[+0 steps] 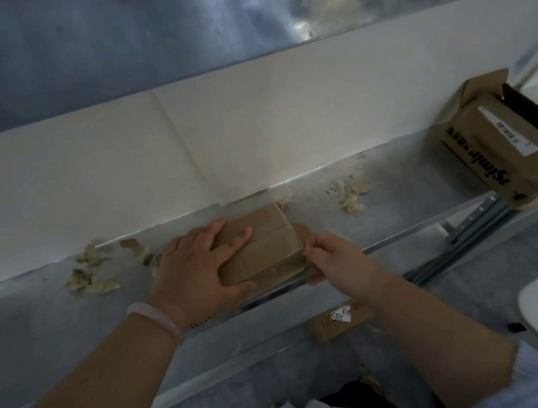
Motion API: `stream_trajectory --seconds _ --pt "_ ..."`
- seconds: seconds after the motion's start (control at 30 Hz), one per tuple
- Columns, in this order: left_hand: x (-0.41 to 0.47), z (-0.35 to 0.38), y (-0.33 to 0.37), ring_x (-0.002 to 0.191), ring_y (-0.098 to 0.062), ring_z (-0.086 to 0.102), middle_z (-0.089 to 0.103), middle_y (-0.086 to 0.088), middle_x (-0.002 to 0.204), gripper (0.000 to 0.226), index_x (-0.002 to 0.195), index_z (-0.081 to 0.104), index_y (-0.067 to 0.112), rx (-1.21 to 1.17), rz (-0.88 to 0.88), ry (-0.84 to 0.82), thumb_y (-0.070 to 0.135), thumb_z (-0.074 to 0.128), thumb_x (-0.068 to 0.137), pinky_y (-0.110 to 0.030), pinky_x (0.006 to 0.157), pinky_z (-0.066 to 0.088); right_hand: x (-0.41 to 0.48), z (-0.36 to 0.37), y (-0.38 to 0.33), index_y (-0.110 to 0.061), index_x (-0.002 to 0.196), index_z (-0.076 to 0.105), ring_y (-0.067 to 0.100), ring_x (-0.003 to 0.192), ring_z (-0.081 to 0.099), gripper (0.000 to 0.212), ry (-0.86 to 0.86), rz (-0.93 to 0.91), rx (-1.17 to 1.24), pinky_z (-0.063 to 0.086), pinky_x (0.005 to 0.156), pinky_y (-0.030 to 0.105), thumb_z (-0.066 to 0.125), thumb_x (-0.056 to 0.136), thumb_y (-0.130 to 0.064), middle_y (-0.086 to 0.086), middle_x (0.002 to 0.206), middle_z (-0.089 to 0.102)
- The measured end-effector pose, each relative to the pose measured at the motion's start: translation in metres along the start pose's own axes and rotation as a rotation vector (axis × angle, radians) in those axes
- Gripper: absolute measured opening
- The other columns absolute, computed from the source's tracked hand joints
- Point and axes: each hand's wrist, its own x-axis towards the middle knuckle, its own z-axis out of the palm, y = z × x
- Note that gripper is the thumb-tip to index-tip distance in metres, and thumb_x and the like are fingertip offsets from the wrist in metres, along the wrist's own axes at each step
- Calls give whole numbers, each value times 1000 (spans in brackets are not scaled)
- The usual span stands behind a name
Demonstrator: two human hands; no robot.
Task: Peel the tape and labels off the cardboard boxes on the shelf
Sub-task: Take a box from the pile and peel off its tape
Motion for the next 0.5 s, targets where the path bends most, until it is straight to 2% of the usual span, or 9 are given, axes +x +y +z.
stream_trajectory --seconds 0.07,0.13,0.23,0.3,0.37,0.5 --pt "0 0 0 138 -20 26 19 7 157 84 142 7 60 -7 -6 -3 89 27 66 -43 111 23 2 -1 1 -8 80 55 18 64 52 19 -62 89 227 59 78 42 49 98 -11 10 69 49" --pt "0 0 1 137 -22 28 21 6 156 84 142 10 59 -19 -9 5 88 30 66 -45 110 24 0 -2 2 -4 81 57 18 63 52 18 -115 150 464 59 73 42 50 98 -8 9 67 51" --pt "0 0 1 138 -22 26 18 6 158 86 143 9 59 -12 -12 3 91 25 65 -45 111 22 -7 2 7 -2 82 63 21 70 63 17 -23 137 620 59 76 41 55 96 -7 13 74 62" --pt "0 0 1 139 -21 24 15 7 158 86 142 6 59 8 -11 1 94 15 64 -43 113 20 -11 6 11 -5 90 69 21 78 70 8 112 79 535 59 79 39 64 91 -11 13 85 70" --pt "0 -2 2 139 -20 24 15 7 158 87 143 7 58 6 -11 7 95 10 64 -43 115 18 -14 12 13 -10 99 73 16 81 72 17 209 34 387 60 78 33 73 85 -19 6 89 74" --pt "0 -4 5 139 -20 23 16 6 158 87 143 12 57 -14 -19 9 94 10 64 -43 115 16 -15 16 8 -26 85 73 1 72 65 6 376 -37 -31 49 64 17 75 83 -31 -12 76 71"
